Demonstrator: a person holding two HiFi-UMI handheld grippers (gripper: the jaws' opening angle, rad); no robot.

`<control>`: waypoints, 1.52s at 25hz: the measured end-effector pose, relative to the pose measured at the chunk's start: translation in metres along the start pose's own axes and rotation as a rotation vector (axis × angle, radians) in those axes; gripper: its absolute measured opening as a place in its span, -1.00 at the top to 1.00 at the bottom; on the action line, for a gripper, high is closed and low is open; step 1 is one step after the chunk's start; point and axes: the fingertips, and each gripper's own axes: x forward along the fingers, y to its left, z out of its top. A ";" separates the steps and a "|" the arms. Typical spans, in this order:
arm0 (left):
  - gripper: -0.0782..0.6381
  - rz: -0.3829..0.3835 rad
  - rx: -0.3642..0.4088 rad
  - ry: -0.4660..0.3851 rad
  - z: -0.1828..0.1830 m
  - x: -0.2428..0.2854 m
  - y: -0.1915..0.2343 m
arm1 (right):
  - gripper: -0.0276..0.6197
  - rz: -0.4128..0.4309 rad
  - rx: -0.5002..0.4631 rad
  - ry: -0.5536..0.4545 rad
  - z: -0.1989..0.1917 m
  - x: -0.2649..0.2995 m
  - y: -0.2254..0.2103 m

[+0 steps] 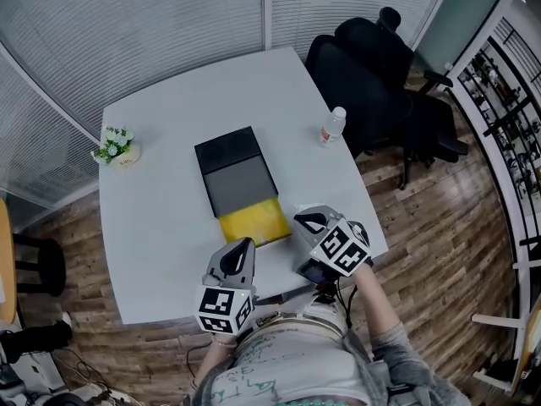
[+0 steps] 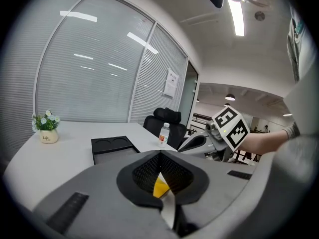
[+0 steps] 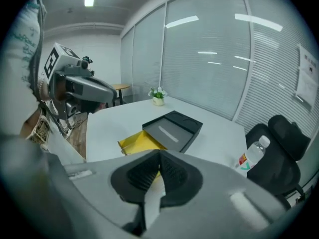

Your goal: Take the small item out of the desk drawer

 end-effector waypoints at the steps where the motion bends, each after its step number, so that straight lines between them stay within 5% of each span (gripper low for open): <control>1: 0.79 -0.001 0.001 -0.001 0.001 0.000 0.000 | 0.91 -0.006 -0.010 -0.029 0.007 -0.003 0.004; 12: 0.79 -0.026 0.026 -0.049 0.012 -0.001 -0.008 | 0.91 -0.022 -0.097 -0.320 0.060 -0.023 0.039; 24: 0.79 -0.024 0.099 -0.150 0.053 -0.013 -0.014 | 0.91 -0.008 -0.006 -0.615 0.128 -0.060 0.046; 38: 0.79 -0.010 0.121 -0.295 0.103 -0.034 -0.021 | 0.91 -0.038 -0.011 -0.718 0.163 -0.089 0.051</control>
